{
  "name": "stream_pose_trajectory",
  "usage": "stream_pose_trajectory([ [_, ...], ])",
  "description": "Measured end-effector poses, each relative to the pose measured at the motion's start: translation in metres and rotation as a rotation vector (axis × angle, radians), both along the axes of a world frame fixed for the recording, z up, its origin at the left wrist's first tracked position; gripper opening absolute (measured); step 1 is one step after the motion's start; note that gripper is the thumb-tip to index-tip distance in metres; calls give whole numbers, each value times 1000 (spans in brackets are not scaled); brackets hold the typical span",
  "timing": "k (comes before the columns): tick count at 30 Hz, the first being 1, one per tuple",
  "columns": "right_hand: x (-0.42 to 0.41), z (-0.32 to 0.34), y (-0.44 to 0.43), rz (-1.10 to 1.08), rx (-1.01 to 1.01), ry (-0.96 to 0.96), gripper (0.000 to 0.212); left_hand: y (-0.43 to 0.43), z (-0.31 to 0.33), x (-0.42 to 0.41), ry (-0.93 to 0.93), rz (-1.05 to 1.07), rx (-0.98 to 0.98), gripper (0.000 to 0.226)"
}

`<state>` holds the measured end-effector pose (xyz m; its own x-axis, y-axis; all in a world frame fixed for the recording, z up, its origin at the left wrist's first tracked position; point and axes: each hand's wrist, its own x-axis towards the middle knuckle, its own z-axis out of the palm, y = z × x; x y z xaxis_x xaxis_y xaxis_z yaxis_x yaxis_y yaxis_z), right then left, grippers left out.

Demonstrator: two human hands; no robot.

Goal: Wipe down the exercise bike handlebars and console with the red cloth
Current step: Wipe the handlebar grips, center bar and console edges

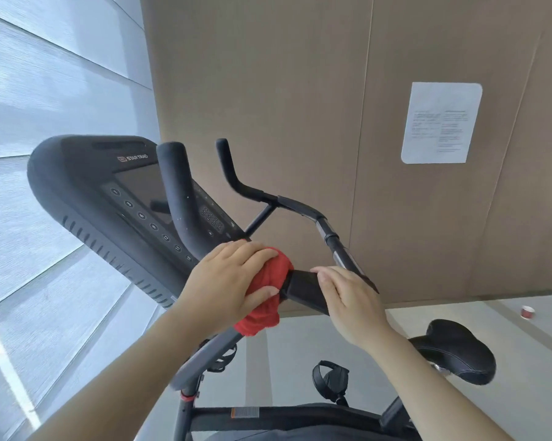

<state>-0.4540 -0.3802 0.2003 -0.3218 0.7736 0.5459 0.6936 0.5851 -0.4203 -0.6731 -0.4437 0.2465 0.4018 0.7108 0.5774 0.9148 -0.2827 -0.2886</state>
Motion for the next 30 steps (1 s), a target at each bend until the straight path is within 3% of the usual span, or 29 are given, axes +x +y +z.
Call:
stream_pose_trajectory([
  [7, -1, -1, -1, -4, 31, 20, 53, 24, 17, 31, 108, 194, -195, 87],
  [16, 2, 0, -2, 28, 30, 5, 54, 10, -5, 5, -59, -3, 95, 37],
  [21, 0, 12, -1, 41, -75, -14, 46, 6, 7, -8, -83, -13, 37, 38],
  [26, -16, 28, 4, 86, -115, 84, 57, 5, 14, 3, -155, 74, 76, 45],
  [30, -19, 17, 7, 8, -76, 110, 65, 10, 9, 14, -101, 84, 29, 41],
])
